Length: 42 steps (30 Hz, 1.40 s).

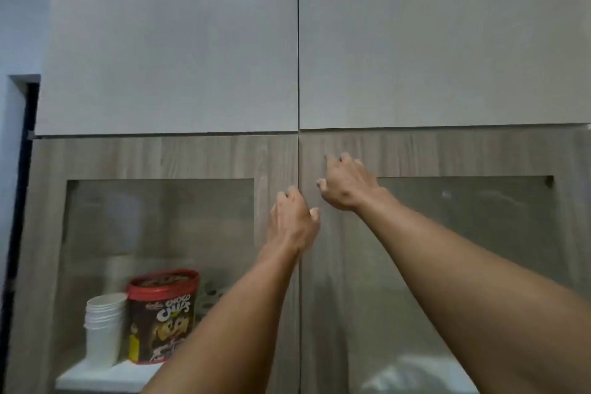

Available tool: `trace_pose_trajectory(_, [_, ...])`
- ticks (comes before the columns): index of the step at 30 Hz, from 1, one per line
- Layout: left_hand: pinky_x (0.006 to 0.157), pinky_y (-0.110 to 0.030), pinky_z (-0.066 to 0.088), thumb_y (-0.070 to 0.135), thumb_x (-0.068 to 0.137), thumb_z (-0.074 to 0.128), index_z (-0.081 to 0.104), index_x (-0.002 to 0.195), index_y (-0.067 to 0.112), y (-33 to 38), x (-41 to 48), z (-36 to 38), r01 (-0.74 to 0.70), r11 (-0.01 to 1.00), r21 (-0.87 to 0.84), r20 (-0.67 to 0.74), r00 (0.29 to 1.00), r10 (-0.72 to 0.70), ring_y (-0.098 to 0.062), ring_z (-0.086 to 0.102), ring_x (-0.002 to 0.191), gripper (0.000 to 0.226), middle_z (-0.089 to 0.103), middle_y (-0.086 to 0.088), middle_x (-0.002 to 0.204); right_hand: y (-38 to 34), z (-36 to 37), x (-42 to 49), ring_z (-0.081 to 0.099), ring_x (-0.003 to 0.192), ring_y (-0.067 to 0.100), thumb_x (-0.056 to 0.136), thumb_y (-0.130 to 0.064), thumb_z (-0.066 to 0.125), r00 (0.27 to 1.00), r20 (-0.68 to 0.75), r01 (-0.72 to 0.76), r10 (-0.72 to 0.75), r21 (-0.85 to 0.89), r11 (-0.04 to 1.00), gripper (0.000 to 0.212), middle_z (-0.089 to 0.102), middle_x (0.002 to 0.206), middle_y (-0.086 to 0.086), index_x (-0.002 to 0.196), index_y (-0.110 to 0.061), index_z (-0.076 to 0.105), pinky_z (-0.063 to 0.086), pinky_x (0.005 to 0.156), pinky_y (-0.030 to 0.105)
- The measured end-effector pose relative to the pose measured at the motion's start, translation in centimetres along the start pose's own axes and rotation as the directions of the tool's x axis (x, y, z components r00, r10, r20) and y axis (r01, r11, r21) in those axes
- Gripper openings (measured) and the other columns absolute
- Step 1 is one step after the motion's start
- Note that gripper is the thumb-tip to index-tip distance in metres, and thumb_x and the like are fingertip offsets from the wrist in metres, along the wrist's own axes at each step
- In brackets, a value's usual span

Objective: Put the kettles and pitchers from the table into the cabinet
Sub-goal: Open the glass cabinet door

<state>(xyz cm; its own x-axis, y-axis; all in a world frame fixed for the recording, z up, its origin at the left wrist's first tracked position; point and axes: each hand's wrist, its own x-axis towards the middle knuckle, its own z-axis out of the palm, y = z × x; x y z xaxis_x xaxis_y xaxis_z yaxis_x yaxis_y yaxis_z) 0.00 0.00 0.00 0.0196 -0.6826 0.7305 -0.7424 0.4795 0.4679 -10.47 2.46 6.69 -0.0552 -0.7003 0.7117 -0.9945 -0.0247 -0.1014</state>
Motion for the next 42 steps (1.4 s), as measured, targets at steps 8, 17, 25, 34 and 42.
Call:
trace_pose_trajectory(8, [0.091,-0.039,0.049,0.034,0.088,0.07,0.052,0.11,0.017,-1.0,5.2,2.1,-0.015,0.999,-0.051,-0.064,0.998,0.012,-0.024,0.052,0.104,0.034,0.048,-0.006,0.116,-0.7,1.1,6.2,0.041,0.134,0.043,0.093,-0.04,0.054,0.997,0.022,-0.07,0.069,0.042,0.997,0.077,0.03,0.151,0.023,0.156,-0.029,0.011,0.039,0.103,0.05])
trace_pose_trajectory(17, [0.089,-0.043,0.051,0.044,0.084,0.072,0.043,0.125,0.013,-0.5,4.6,1.6,0.1,0.971,-0.218,-0.032,0.994,-0.109,-0.029,0.056,0.109,0.059,0.05,-0.009,0.125,-1.6,-0.3,5.3,0.051,0.118,0.043,0.087,-0.024,0.051,0.993,-0.042,-0.1,0.109,0.179,0.979,0.056,0.045,0.131,0.022,0.141,-0.024,0.034,0.042,0.088,0.045])
trace_pose_trajectory(25, [0.054,-0.027,0.043,0.034,0.079,0.077,0.065,0.111,0.006,0.9,-2.4,-1.1,0.255,0.887,-0.384,0.19,0.962,-0.195,-0.03,0.07,0.093,0.044,0.072,-0.014,0.105,-2.7,-3.6,-3.5,0.029,0.135,0.042,0.087,-0.041,0.059,0.987,-0.027,-0.143,0.155,0.269,0.952,0.088,0.024,0.146,0.018,0.155,-0.03,0.004,0.036,0.104,0.056])
trace_pose_trajectory(34, [0.084,-0.039,0.06,0.001,0.079,0.074,0.064,0.102,0.012,2.8,-18.5,-3.1,0.419,0.781,-0.463,0.392,0.887,-0.244,-0.023,0.069,0.092,0.028,0.071,-0.005,0.094,-0.2,-5.4,-17.7,0.054,0.127,0.035,0.053,-0.09,0.052,0.911,0.228,-0.411,0.343,0.463,0.785,0.119,0.052,0.144,0.017,0.141,-0.011,0.047,0.046,0.105,0.049])
trace_pose_trajectory(42, [0.065,-0.033,0.057,0.013,0.067,0.079,0.056,0.081,0.026,9.8,-27.9,-6.9,0.365,0.735,-0.572,0.42,0.9,-0.12,-0.016,0.066,0.075,0.029,0.067,0.002,0.081,0.6,-14.1,-27.5,0.052,0.124,0.035,0.062,-0.076,0.066,0.888,0.173,-0.459,0.427,0.39,0.798,0.113,0.045,0.142,0.02,0.143,-0.001,0.038,0.048,0.1,0.043])
